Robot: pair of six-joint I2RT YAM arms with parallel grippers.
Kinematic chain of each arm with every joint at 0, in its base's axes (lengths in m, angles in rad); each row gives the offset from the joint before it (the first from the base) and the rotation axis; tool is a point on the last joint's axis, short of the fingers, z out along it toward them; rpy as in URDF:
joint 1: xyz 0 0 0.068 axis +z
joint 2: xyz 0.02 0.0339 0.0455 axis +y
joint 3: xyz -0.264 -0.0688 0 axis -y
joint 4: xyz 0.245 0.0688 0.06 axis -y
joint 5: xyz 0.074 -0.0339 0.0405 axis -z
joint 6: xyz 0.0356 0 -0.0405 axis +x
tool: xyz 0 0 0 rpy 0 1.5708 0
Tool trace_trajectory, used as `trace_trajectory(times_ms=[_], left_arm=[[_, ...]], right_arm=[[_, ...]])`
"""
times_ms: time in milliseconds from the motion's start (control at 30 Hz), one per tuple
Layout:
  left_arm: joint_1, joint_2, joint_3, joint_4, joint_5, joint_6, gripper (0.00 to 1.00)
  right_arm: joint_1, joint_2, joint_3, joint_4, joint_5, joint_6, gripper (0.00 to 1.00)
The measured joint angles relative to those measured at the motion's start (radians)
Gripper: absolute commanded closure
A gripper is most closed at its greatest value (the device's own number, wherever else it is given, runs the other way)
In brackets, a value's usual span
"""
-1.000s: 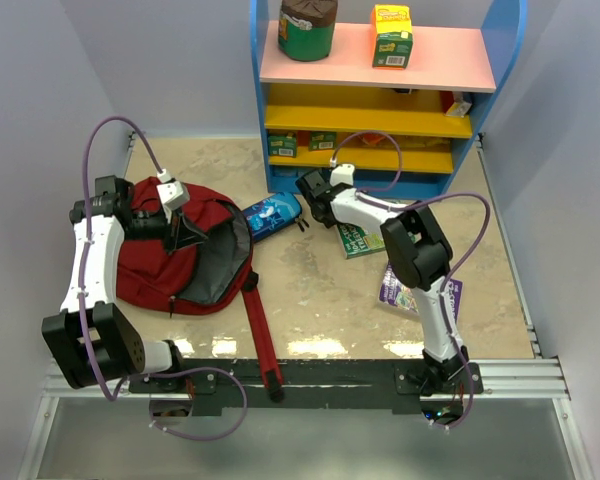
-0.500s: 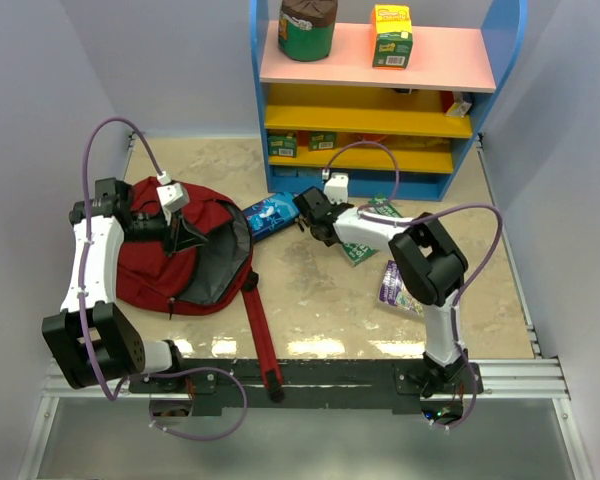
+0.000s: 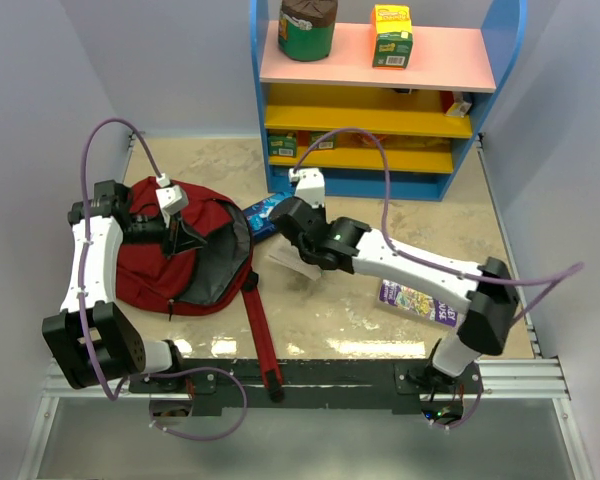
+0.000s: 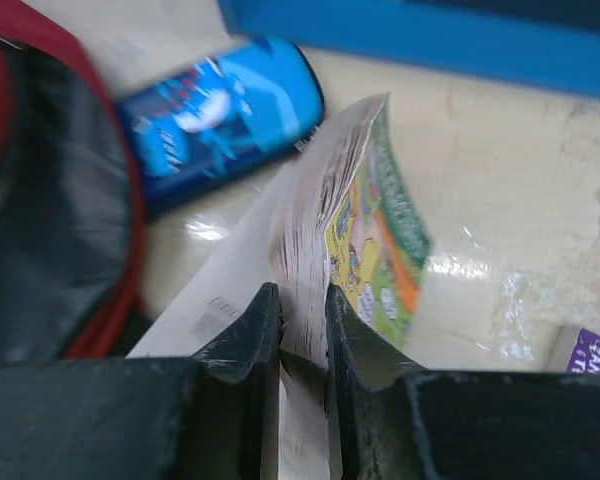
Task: Pack the student bag
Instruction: Pick up the book from the center of the board, then place the book at the center of the board.
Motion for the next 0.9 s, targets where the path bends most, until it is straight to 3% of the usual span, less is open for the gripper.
trace_trajectory(times_ms=[300,500,700,900], left_arm=[[0.004,-0.001,0.000,0.016,0.010,-0.019,1.00],[0.043,-0.022,0.002,0.057,0.031,-0.084,1.00],[0.078,-0.025,0.026,0.060,0.060,-0.114,1.00],[0.082,0.000,0.069,-0.009,0.071,-0.067,1.00]], right_arm=[[0.150,-0.208,0.117,0.096,-0.044,-0.087,1.00],[0.213,-0.242,-0.037,0.412,-0.132,-0.191,1.00],[0.224,-0.092,-0.250,0.679,-0.270,-0.242,1.00],[0.280,0.135,-0.250,0.758,-0.401,-0.361,1.00]])
